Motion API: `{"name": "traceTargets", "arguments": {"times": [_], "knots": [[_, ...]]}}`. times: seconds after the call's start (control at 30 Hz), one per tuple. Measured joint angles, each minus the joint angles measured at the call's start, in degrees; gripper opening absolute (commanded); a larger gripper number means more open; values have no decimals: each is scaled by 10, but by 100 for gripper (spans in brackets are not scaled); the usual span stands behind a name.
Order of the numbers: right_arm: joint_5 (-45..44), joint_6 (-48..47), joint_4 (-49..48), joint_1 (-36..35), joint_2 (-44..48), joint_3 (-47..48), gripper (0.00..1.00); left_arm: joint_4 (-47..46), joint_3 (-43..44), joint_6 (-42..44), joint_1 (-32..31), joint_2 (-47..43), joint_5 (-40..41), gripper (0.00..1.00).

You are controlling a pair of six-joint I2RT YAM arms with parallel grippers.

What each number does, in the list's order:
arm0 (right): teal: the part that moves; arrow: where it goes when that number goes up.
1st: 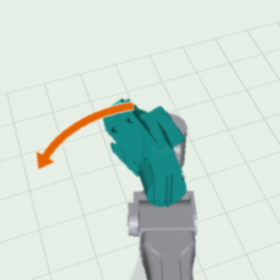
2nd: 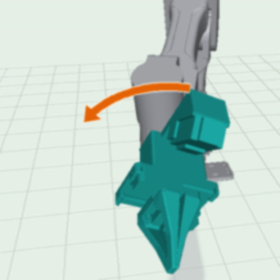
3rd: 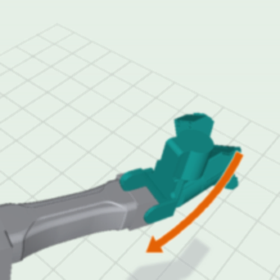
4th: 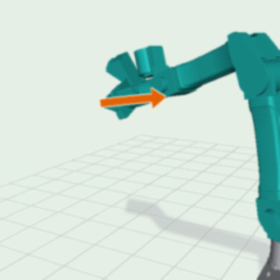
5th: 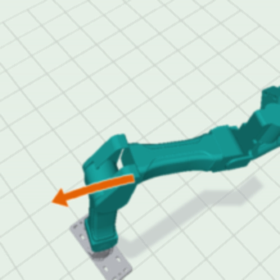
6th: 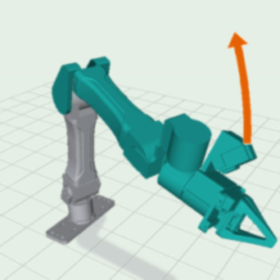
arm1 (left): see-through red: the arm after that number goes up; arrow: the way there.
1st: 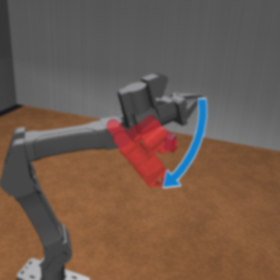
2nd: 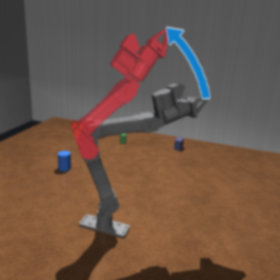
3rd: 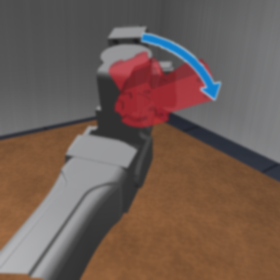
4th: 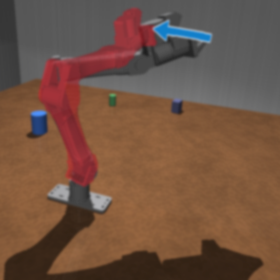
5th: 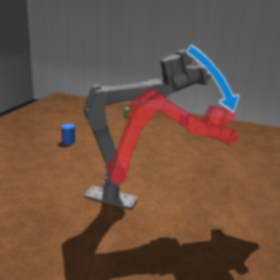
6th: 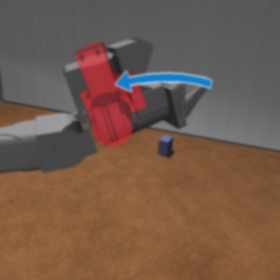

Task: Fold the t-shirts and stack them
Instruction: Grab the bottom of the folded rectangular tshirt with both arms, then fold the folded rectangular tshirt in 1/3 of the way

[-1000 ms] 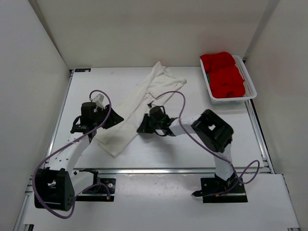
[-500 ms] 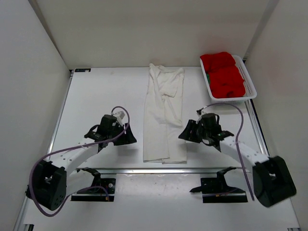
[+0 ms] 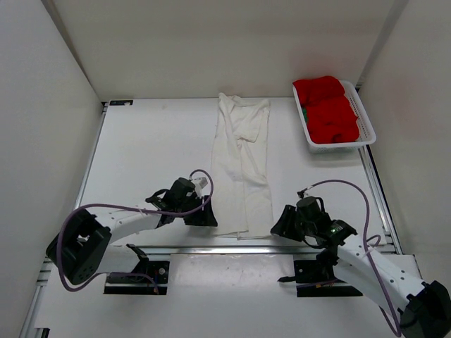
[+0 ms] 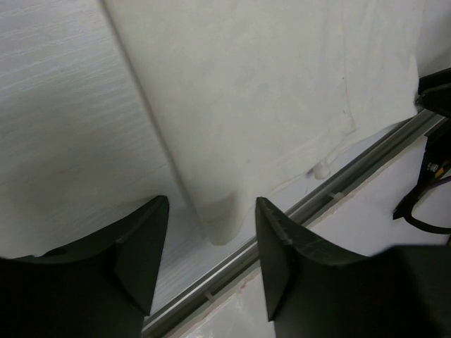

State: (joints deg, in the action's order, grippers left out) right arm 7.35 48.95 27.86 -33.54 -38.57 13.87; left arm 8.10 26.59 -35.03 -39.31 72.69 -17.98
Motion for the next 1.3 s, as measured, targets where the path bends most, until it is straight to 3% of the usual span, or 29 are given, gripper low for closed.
{"name": "traceTargets", "arguments": {"times": [0.07,0.33,0.53,0.77,0.83,0.93,1.07,1.3], "knots": [[7,6,-2,4,1,-4,34,-4,6,-5,-12,14,0,53],[31,6,-36,0,-35,-7,0,-4,8,-10,-32,34,-17,32],[32,14,-23,-28,-4,-7,0,-5,-20,-21,-41,15,-38,0],[18,92,36,-187,57,1,0,75,-71,-47,-23,-133,-59,0],[10,93,65,-202,49,28,0,105,-70,-49,0,-177,-70,0],[41,41,63,-103,13,80,0,136,-44,-47,52,-192,-89,0],[100,-52,19,89,-65,134,0,128,36,-41,99,-118,-102,0],[150,-179,-59,198,-277,271,0,71,203,-28,154,70,-80,0]]}}
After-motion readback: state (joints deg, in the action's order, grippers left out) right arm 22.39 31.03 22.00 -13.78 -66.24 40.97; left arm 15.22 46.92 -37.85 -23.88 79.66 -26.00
